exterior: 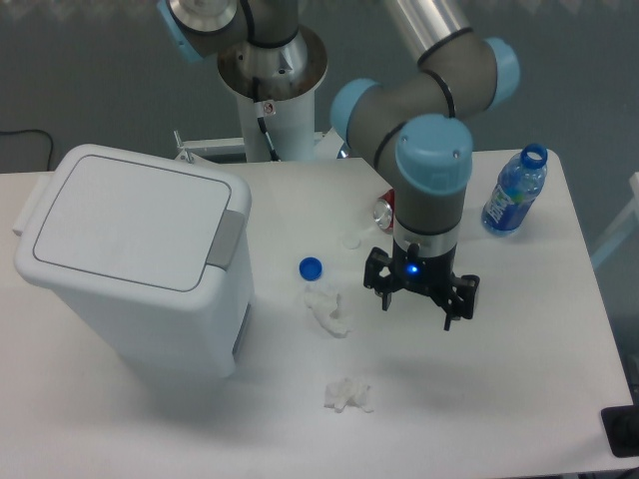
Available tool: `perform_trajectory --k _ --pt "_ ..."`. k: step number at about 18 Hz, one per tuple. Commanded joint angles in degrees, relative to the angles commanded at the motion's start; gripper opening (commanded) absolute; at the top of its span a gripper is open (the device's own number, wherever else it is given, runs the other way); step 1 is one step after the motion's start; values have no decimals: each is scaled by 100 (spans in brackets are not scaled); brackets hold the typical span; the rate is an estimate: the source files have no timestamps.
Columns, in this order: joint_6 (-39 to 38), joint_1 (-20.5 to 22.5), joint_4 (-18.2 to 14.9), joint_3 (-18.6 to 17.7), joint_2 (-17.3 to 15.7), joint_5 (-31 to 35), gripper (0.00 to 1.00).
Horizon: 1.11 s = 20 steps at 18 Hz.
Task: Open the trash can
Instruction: 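Raise the gripper and move it toward the white trash can lid, then lower the gripper fingers onto the lid's grey tab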
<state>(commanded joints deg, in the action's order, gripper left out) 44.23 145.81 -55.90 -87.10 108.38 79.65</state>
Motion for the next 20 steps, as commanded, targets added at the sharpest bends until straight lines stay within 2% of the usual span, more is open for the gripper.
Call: perform_trajectory --k 2,7,9,12,17,20 --pt "-317 -26 -9 0 -245 -178 43" --pt "-994 -105 -61 -18 -703 -924 15" --pt "-1135 -149 -245 -44 -905 -1161 6" --pt "-1180 -272 -474 -193 -1204 -1522 5" --pt "-1180 -290 -554 -755 -1775 -1971 5" --pt "-1206 -413 -589 -844 -1873 -1980 5"
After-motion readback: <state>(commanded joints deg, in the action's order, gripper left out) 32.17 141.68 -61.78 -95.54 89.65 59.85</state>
